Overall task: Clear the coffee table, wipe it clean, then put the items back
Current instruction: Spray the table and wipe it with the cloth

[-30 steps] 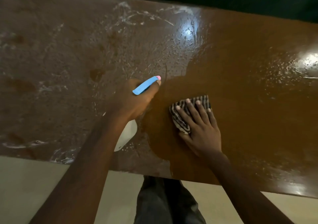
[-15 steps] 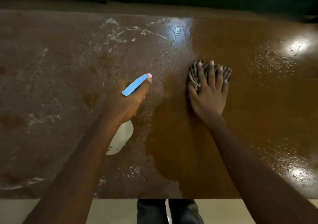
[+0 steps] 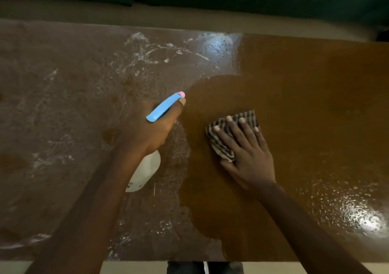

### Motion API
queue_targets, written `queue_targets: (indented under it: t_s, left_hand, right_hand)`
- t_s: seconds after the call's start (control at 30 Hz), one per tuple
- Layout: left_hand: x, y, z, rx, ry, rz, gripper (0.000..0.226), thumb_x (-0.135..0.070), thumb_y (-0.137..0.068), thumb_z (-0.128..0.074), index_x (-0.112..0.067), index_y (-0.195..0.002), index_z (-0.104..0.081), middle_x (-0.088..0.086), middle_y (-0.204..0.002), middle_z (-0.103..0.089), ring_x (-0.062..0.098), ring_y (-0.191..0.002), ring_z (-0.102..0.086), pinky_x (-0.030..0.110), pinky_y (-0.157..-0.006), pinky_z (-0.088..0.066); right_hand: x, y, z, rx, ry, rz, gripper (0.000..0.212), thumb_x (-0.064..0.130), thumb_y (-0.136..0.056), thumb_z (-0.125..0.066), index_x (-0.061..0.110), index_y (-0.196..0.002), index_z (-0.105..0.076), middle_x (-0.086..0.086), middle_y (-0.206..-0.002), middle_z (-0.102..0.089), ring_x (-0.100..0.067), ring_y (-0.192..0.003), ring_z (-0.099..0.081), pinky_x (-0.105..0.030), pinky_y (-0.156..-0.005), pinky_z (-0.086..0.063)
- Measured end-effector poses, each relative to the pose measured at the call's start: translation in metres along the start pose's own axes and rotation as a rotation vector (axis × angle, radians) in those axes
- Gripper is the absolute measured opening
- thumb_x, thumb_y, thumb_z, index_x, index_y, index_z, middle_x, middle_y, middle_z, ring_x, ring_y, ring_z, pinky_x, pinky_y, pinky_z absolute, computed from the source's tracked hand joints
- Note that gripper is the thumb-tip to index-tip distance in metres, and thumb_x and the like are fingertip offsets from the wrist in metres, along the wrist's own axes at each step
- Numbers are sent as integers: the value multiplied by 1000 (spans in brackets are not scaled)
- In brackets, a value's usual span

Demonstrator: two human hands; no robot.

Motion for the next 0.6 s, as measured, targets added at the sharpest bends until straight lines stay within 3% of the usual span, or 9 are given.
queue_targets:
  t_s: [0.07,0.13,0.27,0.4,0.5,0.6]
  left_hand:
    - [-2,-8,-4,37,-54,32,69,-80,-72,-45,-15,-73,-66,14,-72,-66,29,-66,-67,46,-66,-60]
    - [-8,-16,-10,60,-74,23,69,-81,-72,-44,-15,-73,-66,12,-73,-68,30,-69,-67,50,-69,-59]
    - [-19,-33,-15,86,-111,35,70,-79,-78,-47,-11,-80,-65,15,-76,-67,29,-67,-66,49,-70,-57]
    - [-21,-50,-7,100,-75,100,91,-99,-54,-38,-15,-78,-60,9,-66,-56,22,-58,-58,44,-65,-57]
    - [-29,-53,9,7,-36,46,70,-79,-78,-47,-11,-75,-62,18,-74,-62,26,-53,-58,37,-58,-56]
    - [-31,-50,25,-60,3,1,62,-68,-87,-46,-10,-70,-59,19,-78,-64,28,-64,-60,38,-56,-55]
  right_hand:
    - [-24,2,3,5,-5,-97,69,65,-95,-23,40,-158,-9,6,-167,-6,-20,-154,-3,-42,-123,-5]
    - [-40,-1,6,13,-31,-186,69,66,-96,-21,41,-158,-5,8,-167,1,-18,-154,4,-41,-123,-2]
    - [-57,-16,15,-25,-103,-318,67,63,-95,-21,44,-157,-2,11,-167,4,-16,-154,7,-43,-123,-3]
    - [-75,-50,28,-73,-155,-434,68,60,-94,-23,43,-157,-6,9,-167,2,-18,-154,6,-46,-124,-5]
    - [-86,-93,40,-94,-179,-532,71,61,-93,-20,40,-158,-1,7,-167,5,-19,-153,10,-48,-123,-1]
    - [-85,-150,54,-107,-169,-561,70,62,-97,-21,38,-158,3,2,-168,8,-23,-153,12,-51,-123,2]
Point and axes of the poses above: each hand's wrist, its own y-axis away from the middle knuckle, its own z-axis out of the back of the hand, x = y × z, the point moved 8 cm from there along -y, towards the middle knuckle
